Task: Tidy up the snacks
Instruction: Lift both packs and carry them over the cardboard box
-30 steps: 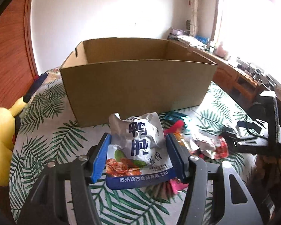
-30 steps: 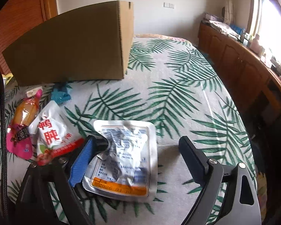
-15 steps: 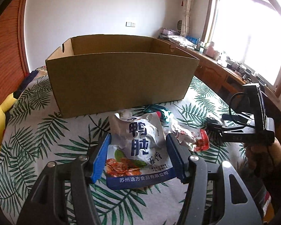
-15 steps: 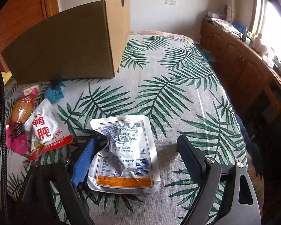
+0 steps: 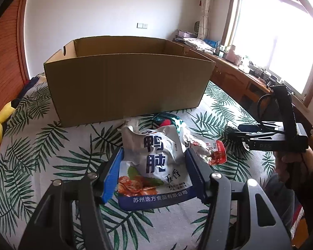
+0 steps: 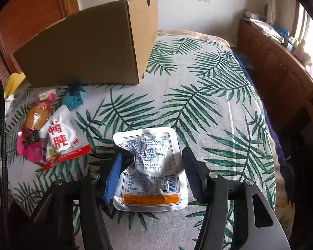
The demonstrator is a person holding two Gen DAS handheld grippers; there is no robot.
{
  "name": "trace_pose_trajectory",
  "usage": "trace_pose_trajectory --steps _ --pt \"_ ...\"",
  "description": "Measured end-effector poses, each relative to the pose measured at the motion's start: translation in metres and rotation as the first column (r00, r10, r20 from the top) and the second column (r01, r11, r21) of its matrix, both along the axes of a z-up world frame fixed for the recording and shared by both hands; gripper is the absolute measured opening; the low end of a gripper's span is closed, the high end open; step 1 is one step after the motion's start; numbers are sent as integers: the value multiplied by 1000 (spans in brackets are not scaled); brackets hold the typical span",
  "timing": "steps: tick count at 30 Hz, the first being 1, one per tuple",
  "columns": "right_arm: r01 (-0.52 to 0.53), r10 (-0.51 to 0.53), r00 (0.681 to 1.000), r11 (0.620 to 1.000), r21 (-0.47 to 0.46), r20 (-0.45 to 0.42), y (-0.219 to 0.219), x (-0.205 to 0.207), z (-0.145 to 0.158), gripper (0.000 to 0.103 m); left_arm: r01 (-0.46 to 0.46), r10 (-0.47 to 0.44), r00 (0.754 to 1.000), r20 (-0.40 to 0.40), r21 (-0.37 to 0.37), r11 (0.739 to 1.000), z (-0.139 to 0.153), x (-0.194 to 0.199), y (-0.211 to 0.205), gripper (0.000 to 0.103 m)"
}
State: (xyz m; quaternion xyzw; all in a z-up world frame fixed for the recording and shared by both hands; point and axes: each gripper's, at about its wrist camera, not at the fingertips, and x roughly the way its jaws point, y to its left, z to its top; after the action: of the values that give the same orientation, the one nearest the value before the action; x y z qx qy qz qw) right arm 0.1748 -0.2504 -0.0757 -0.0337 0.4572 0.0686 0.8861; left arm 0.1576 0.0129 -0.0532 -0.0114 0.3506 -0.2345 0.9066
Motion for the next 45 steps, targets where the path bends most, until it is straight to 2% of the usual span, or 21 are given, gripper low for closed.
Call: trace_pose_trajectory --steps 12,23,34,45 --pt "-11 9 998 999 40 59 1 -10 6 57 5 -5 1000 10 -7 1000 5 -2 -1 59" --pt "-55 45 988 996 64 148 15 -13 39 57 10 -9 998 55 -15 1000 26 5 0 59" --pt "-106 76 965 988 108 251 29 -15 72 57 2 2 995 96 -38 999 45 20 8 59" --pt "-188 139 935 974 123 326 51 5 103 57 -4 14 990 140 -69 998 63 50 18 59"
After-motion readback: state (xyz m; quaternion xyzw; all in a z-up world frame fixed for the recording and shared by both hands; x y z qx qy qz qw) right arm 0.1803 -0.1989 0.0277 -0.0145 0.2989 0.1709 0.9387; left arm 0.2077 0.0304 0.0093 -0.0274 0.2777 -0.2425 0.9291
